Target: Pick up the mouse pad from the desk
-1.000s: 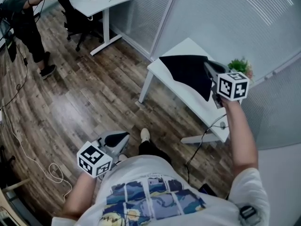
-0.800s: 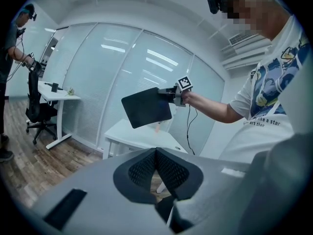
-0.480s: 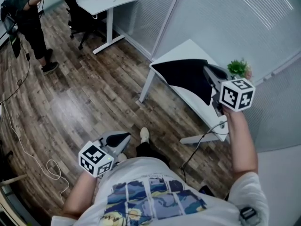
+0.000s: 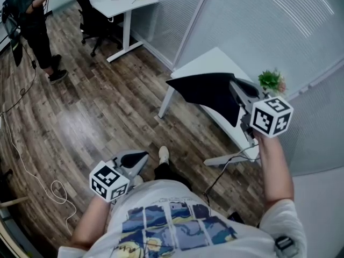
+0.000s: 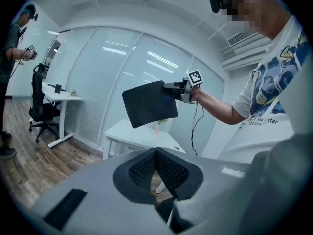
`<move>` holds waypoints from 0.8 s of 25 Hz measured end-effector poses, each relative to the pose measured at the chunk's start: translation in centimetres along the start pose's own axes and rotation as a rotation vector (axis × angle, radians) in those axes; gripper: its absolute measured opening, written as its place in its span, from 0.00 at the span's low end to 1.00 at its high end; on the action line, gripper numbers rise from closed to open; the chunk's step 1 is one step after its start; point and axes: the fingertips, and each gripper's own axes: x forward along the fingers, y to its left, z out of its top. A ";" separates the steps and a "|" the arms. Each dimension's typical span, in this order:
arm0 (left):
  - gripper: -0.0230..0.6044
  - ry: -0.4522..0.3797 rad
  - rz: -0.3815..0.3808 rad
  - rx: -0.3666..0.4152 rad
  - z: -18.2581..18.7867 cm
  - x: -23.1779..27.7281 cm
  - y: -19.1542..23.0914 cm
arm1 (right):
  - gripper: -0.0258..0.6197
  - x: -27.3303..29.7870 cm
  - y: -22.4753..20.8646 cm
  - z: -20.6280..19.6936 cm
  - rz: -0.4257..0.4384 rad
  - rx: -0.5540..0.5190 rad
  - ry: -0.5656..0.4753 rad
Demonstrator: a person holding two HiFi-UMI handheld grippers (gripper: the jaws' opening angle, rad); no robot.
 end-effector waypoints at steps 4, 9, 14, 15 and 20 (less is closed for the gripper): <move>0.04 -0.004 0.002 0.001 -0.2 -0.3 -0.3 | 0.08 -0.4 1.2 -0.1 0.014 -0.002 -0.006; 0.04 -0.007 -0.004 0.010 -0.4 -0.2 -0.9 | 0.08 -1.3 1.9 -0.2 0.024 -0.006 -0.017; 0.04 0.001 -0.005 0.007 0.0 0.2 -1.0 | 0.08 -1.9 1.9 0.1 0.029 -0.010 -0.019; 0.04 0.002 -0.007 0.006 0.0 0.3 -1.0 | 0.08 -2.0 1.9 0.1 0.030 -0.013 -0.020; 0.04 0.006 -0.015 0.004 0.2 0.5 -0.9 | 0.08 -2.2 2.0 0.3 0.032 -0.015 -0.028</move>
